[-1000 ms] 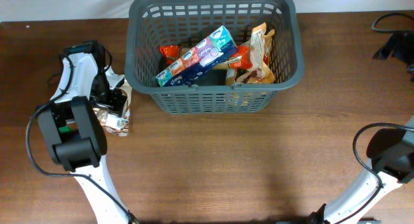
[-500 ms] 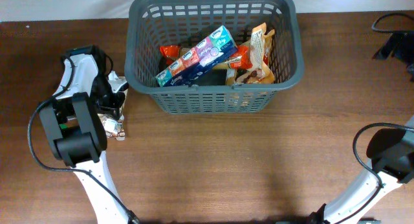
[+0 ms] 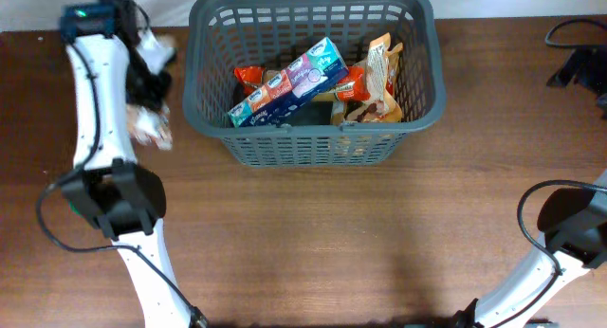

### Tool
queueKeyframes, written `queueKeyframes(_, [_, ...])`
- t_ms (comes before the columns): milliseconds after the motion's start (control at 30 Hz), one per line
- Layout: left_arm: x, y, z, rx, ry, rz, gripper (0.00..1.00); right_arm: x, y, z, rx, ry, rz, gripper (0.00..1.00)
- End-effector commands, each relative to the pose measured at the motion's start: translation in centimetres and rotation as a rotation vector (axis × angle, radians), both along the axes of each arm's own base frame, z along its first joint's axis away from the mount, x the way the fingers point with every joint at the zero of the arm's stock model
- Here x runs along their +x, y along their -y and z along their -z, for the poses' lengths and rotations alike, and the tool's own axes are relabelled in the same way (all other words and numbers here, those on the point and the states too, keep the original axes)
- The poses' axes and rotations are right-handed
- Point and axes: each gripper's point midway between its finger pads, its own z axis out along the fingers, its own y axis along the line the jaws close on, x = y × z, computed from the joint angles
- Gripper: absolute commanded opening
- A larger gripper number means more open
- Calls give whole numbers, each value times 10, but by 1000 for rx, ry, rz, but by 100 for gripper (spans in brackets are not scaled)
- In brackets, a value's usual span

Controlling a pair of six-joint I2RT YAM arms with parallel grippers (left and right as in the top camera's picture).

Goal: Pack container
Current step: 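Lift the foil bag into the basket and release it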

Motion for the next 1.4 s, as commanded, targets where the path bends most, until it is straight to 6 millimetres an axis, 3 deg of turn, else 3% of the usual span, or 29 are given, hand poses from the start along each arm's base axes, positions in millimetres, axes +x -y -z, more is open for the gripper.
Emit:
queueKeyframes(0, [3, -11, -119, 101, 358, -33, 2, 0, -1, 1, 13, -3, 5, 99])
queueKeyframes(100, [2, 4, -193, 128, 605, 28, 2, 0, -1, 1, 13, -3, 5, 99])
queueKeyframes(167, [-3, 23, -234, 152, 742, 108, 2, 0, -1, 1, 13, -3, 5, 99])
queueKeyframes(200, [-6, 45, -257, 158, 821, 206, 2, 0, -1, 1, 13, -3, 4, 99])
queueKeyframes(300, [-10, 97, -281, 163, 914, 434, 2, 0, -1, 1, 13, -3, 5, 99])
queueKeyframes(367, [-9, 135, -277, 151, 917, 601, 2, 0, -1, 1, 13, -3, 5, 99])
queueKeyframes(400, [-8, 161, -266, 128, 892, 706, 2, 0, -1, 1, 13, -3, 5, 99])
queueKeyframes(533, [6, 203, -215, 107, 757, 876, 2, 0, -1, 1, 13, -3, 5, 99])
queueKeyframes(733, [46, 221, -106, 71, 514, 949, 2, 0, -1, 1, 13, -3, 5, 99])
queueKeyframes(833, [55, 224, -65, 52, 429, 954, 2, 0, -1, 1, 13, -3, 4, 99])
queueKeyframes(933, [57, 225, -41, 38, 374, 957, 2, 0, -1, 1, 13, -3, 5, 99])
queueKeyframes(967, [56, 225, -37, 34, 360, 957, 4, 0, -1, 1, 13, -3, 5, 99])
queueKeyframes(1000, [56, 225, -34, 27, 350, 944, 15, 0, -1, 1, 13, -3, 5, 99])
queueKeyframes(1033, [55, 225, -33, 17, 346, 917, 41, 0, -1, 1, 13, -3, 5, 99])
queueKeyframes(1067, [55, 225, -36, 5, 350, 882, 99, 0, -1, 1, 13, -3, 4, 99])
queueKeyframes(1200, [46, 216, -66, -14, 394, 727, 99, 0, -1, 1, 13, -3, 5, 99])
queueKeyframes(1367, [19, 153, -145, 187, 501, 507, 99, 0, -1, 1, 13, -3, 5, 99])
